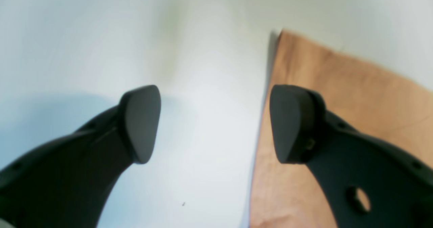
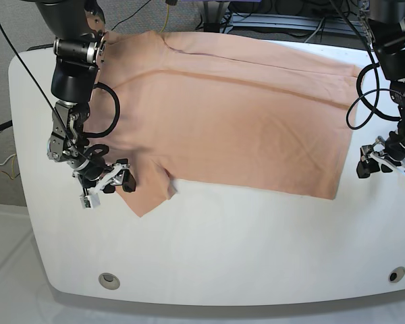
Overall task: Fold the T-shirt properly
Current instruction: 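Lower both open grippers onto the hem corners of the shirt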
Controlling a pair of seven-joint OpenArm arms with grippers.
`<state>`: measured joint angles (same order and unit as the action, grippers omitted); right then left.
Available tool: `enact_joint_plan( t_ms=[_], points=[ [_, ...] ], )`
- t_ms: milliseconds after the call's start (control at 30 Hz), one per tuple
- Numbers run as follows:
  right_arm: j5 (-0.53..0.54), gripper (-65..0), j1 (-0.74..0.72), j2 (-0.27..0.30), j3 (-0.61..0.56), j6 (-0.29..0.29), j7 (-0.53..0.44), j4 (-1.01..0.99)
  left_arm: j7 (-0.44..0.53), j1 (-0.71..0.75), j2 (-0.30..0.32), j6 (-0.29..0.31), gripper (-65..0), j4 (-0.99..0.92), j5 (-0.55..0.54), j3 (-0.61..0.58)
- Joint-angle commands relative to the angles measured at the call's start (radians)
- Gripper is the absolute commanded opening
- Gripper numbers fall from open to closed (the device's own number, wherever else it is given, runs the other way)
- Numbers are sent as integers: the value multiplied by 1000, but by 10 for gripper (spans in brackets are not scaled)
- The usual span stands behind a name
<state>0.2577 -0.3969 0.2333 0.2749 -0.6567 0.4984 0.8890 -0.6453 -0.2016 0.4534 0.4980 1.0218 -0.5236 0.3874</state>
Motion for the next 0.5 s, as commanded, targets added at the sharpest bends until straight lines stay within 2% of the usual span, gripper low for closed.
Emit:
enact_joint_plan(
  t_ms=[0,467],
  points=[
    [5,-265,-25,4,12,-19,-7,26,23,-50,14,14,-131,-11,-13,-8],
    [-21,-263,-29,0,2,-38,5,29,32,-68,-27,23,-159,-69,-7,-22]
  ],
)
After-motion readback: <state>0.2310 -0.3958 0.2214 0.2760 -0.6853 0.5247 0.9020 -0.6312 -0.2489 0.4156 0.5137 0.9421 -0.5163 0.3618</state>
